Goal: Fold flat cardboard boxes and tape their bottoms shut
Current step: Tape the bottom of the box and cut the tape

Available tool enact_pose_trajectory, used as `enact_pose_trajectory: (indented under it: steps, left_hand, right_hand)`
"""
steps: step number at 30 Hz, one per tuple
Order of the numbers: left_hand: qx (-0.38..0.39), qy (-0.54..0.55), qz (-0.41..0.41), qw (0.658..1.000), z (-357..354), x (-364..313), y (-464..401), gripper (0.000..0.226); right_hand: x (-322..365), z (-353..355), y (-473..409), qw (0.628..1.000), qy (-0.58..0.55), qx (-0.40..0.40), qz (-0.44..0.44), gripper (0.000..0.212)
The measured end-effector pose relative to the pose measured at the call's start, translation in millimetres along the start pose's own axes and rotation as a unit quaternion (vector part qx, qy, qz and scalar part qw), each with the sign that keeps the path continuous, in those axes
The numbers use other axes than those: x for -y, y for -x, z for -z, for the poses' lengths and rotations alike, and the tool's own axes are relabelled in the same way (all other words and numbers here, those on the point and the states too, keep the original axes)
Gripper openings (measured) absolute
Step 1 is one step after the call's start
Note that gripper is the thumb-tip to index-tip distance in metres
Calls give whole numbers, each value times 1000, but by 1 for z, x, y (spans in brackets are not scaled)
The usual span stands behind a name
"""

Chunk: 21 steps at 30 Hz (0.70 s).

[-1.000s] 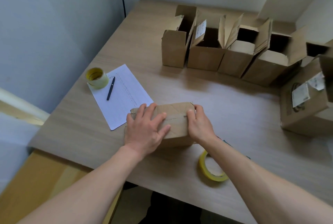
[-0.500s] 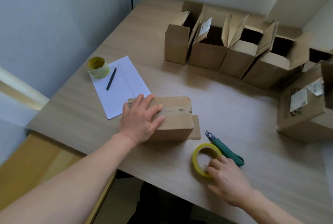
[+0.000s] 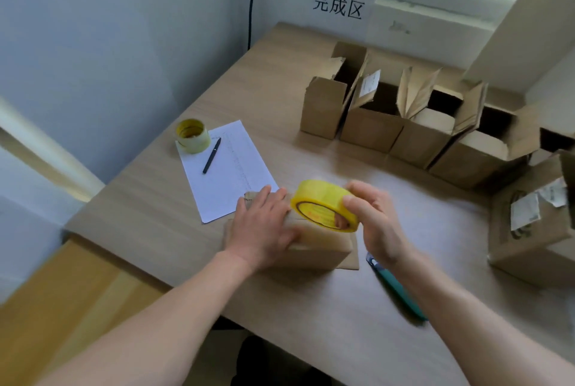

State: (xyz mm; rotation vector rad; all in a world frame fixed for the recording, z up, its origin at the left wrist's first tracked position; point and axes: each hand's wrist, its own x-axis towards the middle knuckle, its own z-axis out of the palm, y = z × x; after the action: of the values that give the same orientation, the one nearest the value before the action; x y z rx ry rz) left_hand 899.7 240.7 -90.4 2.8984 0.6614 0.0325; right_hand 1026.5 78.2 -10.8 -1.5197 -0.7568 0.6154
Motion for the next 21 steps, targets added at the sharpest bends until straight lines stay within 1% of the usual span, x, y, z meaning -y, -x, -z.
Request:
enact_pose_trajectory:
  steps: [2,4,5,6,7,8,9,10,11,12,15,16,18,21]
  left_hand:
    - [3,33,-11,999,4,3,1,67]
    - [10,70,-28,997,9,10,2,62]
    - [12,94,-31,995,12,13,2,58]
    - [5,132,-29,991,14,14,2,55]
    - [-18,192,-12,981,18,15,3,51]
    - [-46,273,23,961,24,15,1,46]
    - [-69,365,62,927,32,14,-2,41]
    - [-70,452,91,885,42,13,-7,36]
    - [-47,516,103,849,51,11,-14,32]
    - [-8,552,101,828,60,10,-21,29]
    - [120,601,83,786,79,6,-40,23]
    - [151,607,83,776,83,6,-44,22]
    - [188,599,74,775,85,7,-48,22]
    - [195,609,57,767,86,9,-50,17]
  right_hand:
    - [-13,-15,-10,999,28,14,-10,32]
    - [-24,-17,-14,999,41,6,-9,37]
    - [-27,-16,-15,999,48,7,-5,36]
    - [-29,-16,-16,999,52,8,-5,35]
    - [-31,-15,-18,999,53,7,-6,35]
    - [-31,-15,-19,999,53,6,-7,35]
    - [-32,-15,-20,998,55,5,-6,35]
    - [-32,-15,-21,998,59,5,-5,35]
    - [-32,-15,-21,998,60,6,-4,35]
    - [-33,-15,-21,998,58,7,-3,36]
    - [-31,-14,-23,998,54,13,-1,35]
    - [-30,-14,-23,999,51,13,-1,34]
    - [-30,-14,-24,999,47,16,-4,30]
    - [-31,-14,-24,999,49,15,-6,27]
